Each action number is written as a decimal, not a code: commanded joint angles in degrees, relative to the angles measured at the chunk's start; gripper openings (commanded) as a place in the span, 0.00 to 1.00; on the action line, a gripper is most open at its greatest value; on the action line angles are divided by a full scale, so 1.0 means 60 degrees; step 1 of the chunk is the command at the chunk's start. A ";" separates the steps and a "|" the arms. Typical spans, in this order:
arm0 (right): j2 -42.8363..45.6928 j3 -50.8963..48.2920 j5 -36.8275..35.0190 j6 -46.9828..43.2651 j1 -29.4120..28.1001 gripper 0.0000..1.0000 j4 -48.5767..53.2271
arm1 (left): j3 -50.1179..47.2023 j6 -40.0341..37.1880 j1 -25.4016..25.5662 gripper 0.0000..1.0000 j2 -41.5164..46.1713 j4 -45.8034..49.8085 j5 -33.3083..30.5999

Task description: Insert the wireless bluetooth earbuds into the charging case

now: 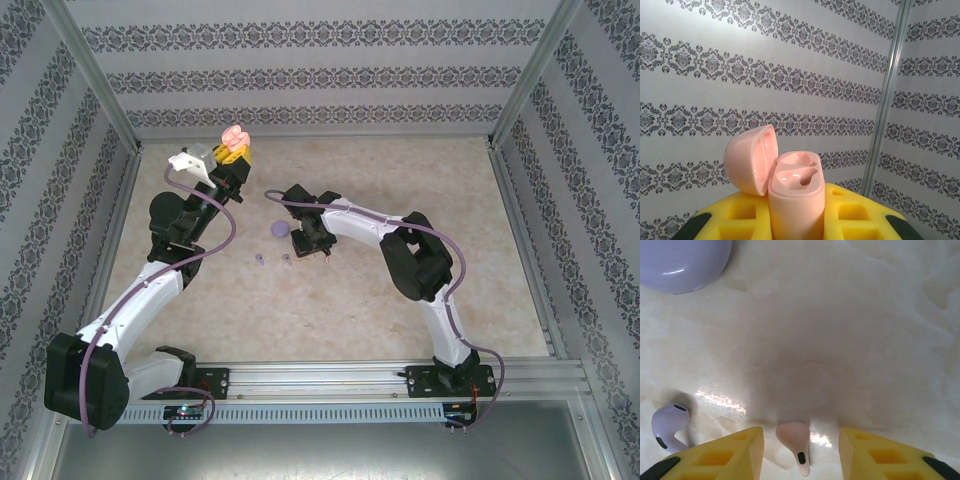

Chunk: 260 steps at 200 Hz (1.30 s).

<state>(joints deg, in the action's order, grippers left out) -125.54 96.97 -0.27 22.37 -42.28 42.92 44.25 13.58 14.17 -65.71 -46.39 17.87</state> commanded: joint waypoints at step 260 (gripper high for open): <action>-0.0327 0.0382 -0.0430 0.0048 -0.0222 0.25 0.0433 | -0.0010 0.0050 0.0025 0.00 0.0376 -0.0017 0.0525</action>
<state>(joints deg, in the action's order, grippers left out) -128.11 99.44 -3.03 22.24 -43.72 44.77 43.94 13.58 14.17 -64.86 -46.11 19.46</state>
